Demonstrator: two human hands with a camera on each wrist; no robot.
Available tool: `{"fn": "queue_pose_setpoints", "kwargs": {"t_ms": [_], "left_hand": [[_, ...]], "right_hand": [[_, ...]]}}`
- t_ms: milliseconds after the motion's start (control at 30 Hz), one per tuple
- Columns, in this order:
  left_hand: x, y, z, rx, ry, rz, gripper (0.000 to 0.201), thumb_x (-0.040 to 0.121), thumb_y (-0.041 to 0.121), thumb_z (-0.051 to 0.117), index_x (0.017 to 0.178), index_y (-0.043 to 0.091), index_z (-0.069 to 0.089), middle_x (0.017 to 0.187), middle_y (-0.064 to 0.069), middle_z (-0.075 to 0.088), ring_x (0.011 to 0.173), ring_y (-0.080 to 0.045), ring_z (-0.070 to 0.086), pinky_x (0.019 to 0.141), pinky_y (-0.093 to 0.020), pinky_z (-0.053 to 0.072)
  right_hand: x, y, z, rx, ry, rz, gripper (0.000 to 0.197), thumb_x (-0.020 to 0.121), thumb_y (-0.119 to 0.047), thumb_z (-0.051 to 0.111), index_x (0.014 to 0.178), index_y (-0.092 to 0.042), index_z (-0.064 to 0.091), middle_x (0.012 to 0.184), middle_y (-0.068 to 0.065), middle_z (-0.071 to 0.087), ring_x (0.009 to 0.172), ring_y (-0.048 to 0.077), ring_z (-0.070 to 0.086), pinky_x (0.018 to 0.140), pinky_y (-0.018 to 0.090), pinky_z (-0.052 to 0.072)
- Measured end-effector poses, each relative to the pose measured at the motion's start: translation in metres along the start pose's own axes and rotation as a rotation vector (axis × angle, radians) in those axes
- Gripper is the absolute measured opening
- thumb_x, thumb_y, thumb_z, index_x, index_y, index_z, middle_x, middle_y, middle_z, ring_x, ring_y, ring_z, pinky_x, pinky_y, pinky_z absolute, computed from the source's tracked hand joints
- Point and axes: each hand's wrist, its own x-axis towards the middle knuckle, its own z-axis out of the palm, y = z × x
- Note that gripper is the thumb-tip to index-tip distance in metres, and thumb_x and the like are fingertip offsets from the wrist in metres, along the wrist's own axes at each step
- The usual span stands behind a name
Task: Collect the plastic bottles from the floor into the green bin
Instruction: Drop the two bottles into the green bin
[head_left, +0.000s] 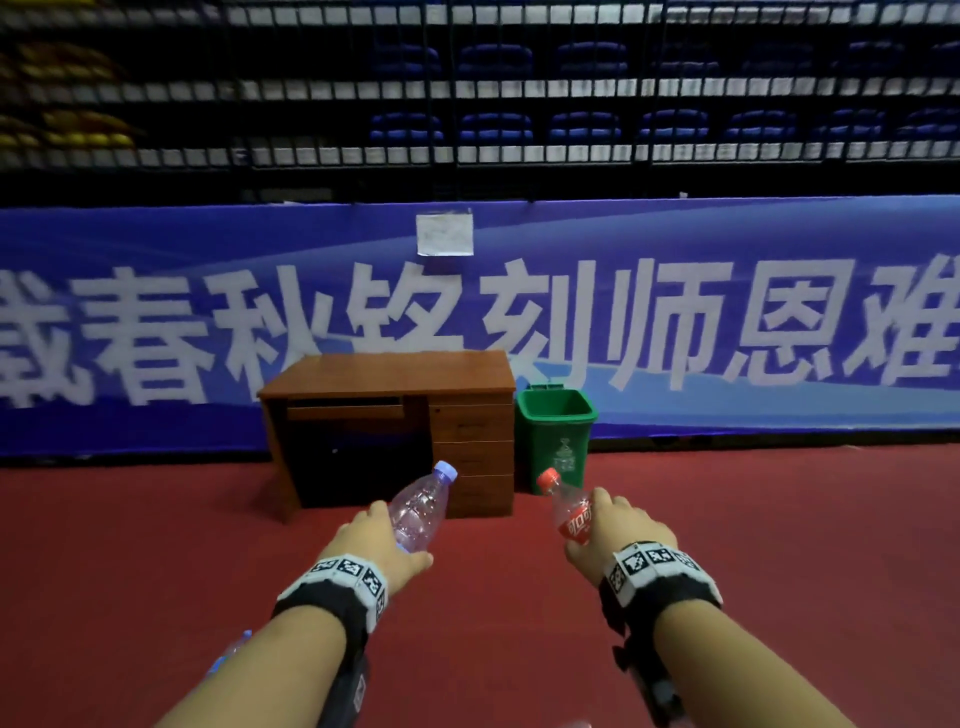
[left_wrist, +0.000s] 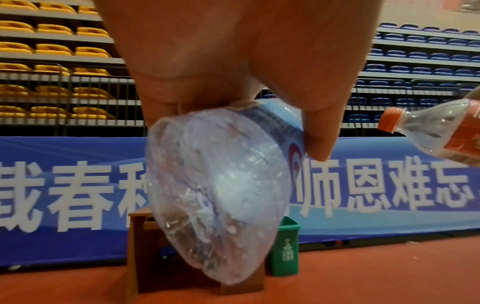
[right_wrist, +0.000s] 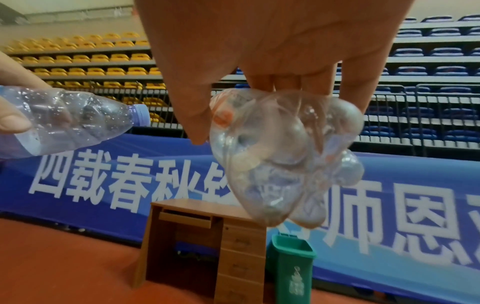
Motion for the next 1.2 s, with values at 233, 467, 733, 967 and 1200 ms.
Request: {"fn": "queue_pose_setpoints", "kwargs": {"t_ms": [233,467,733,967,1200], "left_hand": [[0.102,-0.064,-0.004,-0.019,0.035,-0.144,0.078,0.063,0.065,0.072,0.122,0.022,0.045,0.119,0.000,0.056,0.110,-0.022,0.058,0.093,-0.034,0.048],[0.222,-0.144,-0.018,-0.073,0.019,-0.180,0.075,0.063,0.064,0.073,0.119,0.022,0.044,0.120,0.001,0.055,0.109,-0.020,0.059,0.093,-0.034,0.048],[0.364,-0.143,-0.026,-0.059,-0.017,-0.073,0.075,0.060,0.064,0.071,0.117,0.023,0.045,0.118,0.001,0.055,0.108,-0.019,0.060,0.092,-0.033,0.049],[0.490,-0.067,-0.006,-0.114,-0.069,0.049,0.064,0.060,0.062,0.070,0.106,0.026,0.045,0.104,0.007,0.056,0.092,-0.013,0.062,0.082,-0.031,0.052],[0.634,0.003,0.000,-0.171,-0.047,0.055,0.066,0.058,0.061,0.072,0.105,0.023,0.046,0.104,0.006,0.059,0.090,-0.013,0.063,0.085,-0.031,0.051]], "right_hand": [[0.112,-0.104,0.042,-0.042,-0.063,-0.181,0.059,0.082,-0.055,0.061,0.128,-0.025,0.039,0.123,-0.002,0.055,0.113,0.022,0.058,0.089,0.037,0.047],[0.209,-0.187,0.056,-0.008,0.009,-0.137,0.059,0.084,-0.055,0.056,0.131,-0.025,0.038,0.124,-0.003,0.055,0.114,0.021,0.057,0.088,0.036,0.047],[0.308,-0.233,0.075,0.004,-0.055,-0.023,0.054,0.080,-0.059,0.058,0.121,-0.028,0.043,0.120,-0.004,0.058,0.109,0.020,0.061,0.086,0.035,0.049],[0.421,-0.207,0.085,0.029,-0.074,0.077,0.058,0.079,-0.056,0.061,0.126,-0.027,0.042,0.121,-0.005,0.058,0.110,0.020,0.061,0.089,0.034,0.050],[0.578,-0.175,0.069,0.096,-0.030,0.113,0.060,0.079,-0.056,0.062,0.126,-0.026,0.041,0.124,-0.004,0.056,0.115,0.019,0.059,0.093,0.035,0.048]]}}
